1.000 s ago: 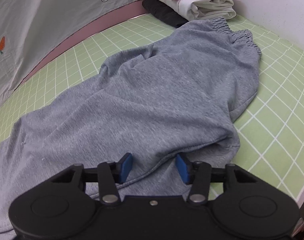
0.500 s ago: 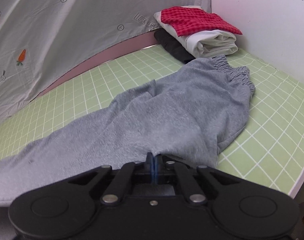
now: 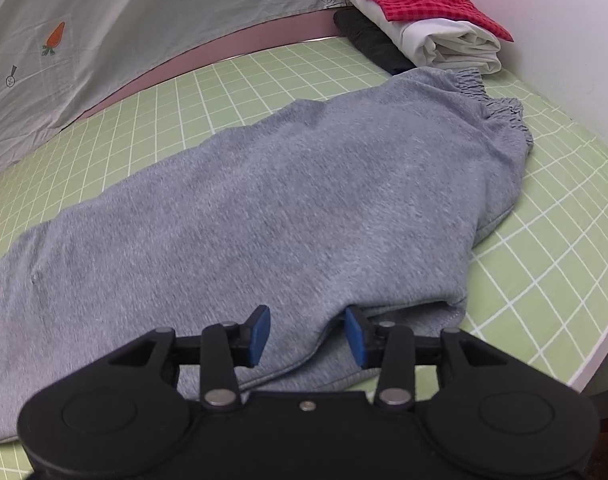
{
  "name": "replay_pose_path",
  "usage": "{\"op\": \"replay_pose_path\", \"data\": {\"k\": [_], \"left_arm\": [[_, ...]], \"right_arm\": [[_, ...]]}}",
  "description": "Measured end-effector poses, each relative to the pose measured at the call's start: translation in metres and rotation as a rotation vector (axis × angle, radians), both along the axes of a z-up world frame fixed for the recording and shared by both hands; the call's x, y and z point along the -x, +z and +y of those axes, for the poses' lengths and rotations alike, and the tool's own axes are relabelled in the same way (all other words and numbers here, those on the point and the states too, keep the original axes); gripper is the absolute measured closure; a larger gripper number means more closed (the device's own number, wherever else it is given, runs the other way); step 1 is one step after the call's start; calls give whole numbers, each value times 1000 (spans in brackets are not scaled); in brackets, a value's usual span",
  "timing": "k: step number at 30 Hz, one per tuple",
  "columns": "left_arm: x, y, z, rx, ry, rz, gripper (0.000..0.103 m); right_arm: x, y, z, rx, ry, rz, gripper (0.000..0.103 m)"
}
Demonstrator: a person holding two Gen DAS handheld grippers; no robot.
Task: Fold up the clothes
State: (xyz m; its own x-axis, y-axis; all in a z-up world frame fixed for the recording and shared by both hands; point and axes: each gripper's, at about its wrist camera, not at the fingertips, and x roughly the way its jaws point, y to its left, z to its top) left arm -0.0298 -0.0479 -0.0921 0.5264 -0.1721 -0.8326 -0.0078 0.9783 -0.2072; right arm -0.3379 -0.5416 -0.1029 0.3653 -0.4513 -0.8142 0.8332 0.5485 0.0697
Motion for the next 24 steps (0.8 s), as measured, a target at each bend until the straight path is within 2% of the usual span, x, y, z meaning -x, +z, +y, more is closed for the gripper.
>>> {"op": "replay_pose_path", "data": {"k": [2,6,11,12,16,18,21,24], "left_arm": [[-7,-6,-9,2,-36,17,53],[-13,-14,-30,-20,-94,28,46],[-12,-19,-46,-86,-141,19,44],[-11,-19,-47,-94,-141,14,46],[-10,-18,-49,-135,-184,0,87],[-12,-18,-47,-112,-201,7,93],[-13,-18,-44,-114,-207,9,95],[-17,-16,-35,-145,-156,9,95]], "right_arm": [[-2,3,2,4,-8,-5,56],[-5,6,9,26,-22,5,35],[-3,6,15,28,-35,24,32],[-3,6,17,26,-41,21,31],[-3,5,22,16,-49,16,31],[-5,3,24,8,-55,11,31],[-10,1,28,-6,-64,0,31],[-15,-1,32,-7,-69,-2,31]]}}
